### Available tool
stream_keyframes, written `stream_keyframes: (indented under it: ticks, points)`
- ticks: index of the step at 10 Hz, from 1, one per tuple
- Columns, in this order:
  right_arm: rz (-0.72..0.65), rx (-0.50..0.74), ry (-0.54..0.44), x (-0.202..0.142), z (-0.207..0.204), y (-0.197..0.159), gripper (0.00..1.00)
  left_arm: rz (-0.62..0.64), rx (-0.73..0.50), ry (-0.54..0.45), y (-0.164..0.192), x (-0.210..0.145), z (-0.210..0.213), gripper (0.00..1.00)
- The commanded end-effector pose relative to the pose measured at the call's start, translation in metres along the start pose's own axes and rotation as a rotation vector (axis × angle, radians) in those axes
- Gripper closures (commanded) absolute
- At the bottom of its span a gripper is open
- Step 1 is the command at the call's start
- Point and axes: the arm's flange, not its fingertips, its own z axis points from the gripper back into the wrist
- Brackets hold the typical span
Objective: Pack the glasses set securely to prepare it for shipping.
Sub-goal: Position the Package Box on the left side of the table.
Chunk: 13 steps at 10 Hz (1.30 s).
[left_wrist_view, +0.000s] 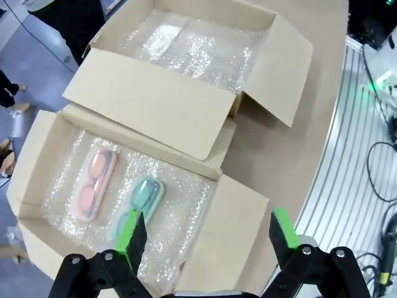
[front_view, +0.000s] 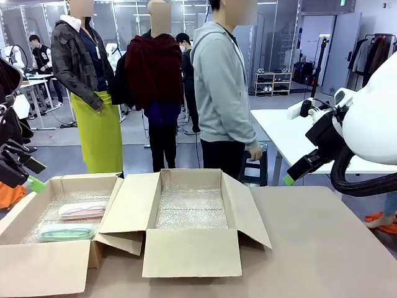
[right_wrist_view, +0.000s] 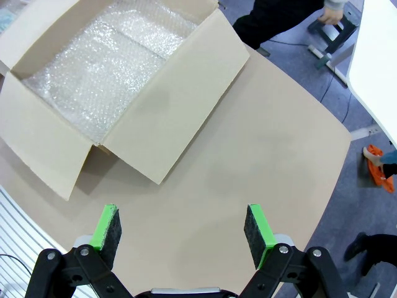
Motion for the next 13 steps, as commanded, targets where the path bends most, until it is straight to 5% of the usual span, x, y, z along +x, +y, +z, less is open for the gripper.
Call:
stream_keyframes:
  ticks: [1, 13]
  points:
    - [-0.021, -0.011, 0.011, -0.0005, -0.0002, 0.0035, 0.0, 0.017, 0.015, 0.006, 0.0003, 0.0008, 0.0058, 0.0]
    - [-0.021, -0.011, 0.011, -0.0005, -0.0002, 0.0035, 0.0, 0.017, 0.015, 0.006, 0.0003, 0.0008, 0.0058, 0.0]
